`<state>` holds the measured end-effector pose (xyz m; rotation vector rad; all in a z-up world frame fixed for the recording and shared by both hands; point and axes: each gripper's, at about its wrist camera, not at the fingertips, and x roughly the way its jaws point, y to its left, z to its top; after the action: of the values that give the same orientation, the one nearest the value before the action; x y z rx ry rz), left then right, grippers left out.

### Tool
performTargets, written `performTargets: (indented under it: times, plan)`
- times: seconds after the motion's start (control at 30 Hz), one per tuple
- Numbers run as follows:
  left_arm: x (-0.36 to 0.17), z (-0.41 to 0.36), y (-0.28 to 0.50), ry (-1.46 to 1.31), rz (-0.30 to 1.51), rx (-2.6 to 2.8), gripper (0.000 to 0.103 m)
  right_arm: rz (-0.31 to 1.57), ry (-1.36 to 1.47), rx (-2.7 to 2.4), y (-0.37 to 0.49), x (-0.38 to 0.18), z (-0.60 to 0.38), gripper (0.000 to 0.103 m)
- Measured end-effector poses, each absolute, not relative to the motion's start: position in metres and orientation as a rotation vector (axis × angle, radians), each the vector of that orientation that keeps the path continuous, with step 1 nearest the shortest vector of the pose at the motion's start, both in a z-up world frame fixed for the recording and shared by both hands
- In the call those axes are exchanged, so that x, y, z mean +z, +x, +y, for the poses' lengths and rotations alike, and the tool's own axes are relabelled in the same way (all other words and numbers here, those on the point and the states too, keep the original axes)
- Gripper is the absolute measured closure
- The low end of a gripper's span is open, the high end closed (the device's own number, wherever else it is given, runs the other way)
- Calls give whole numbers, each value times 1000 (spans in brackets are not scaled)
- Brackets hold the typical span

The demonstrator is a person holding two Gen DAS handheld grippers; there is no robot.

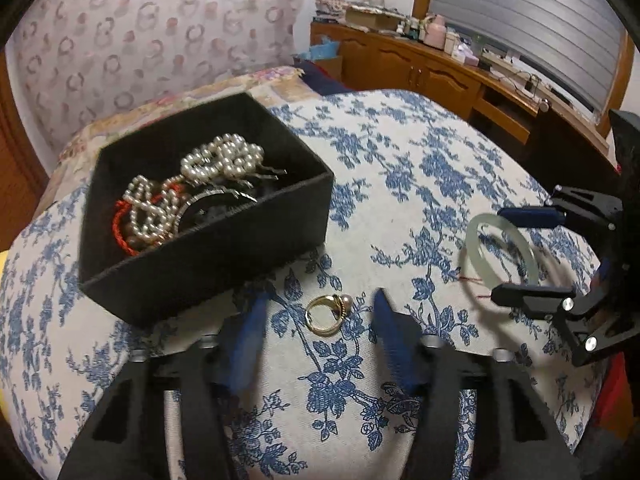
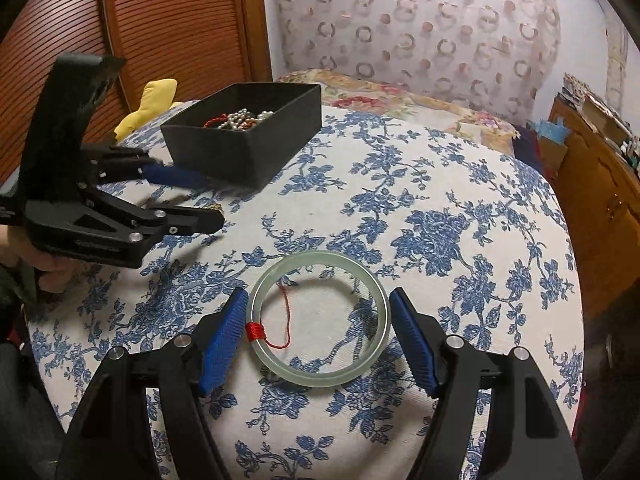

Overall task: Organize jewelry
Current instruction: 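Grasp the gold ring with the left tool while the right tool grasps the jade bangle, then carry the ring with the left tool while the right tool carries the jade bangle into the box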

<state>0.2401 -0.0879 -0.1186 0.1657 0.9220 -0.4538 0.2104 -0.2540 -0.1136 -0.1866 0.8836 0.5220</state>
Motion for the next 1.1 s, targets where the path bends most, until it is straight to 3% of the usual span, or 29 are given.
performTargets:
  times: [0.17, 0.3, 0.37, 0.73, 1.1]
  plan:
    - [-118, -96, 236, 215, 908, -457, 81, 883, -180, 531, 212, -115, -257, 29]
    - [-116, -96, 236, 224, 908, -461, 83, 874, -174, 537, 216, -112, -257, 29]
    - [-115, -95, 236, 209, 907, -459, 92, 869, -173, 541, 217, -111, -256, 29]
    - [-101, -79, 230, 153, 878, -456, 92, 844, -178, 556, 221, -102, -247, 29]
    - [-50, -49, 243, 90, 749, -408, 92, 767, -169, 598, 236, -73, -224, 29]
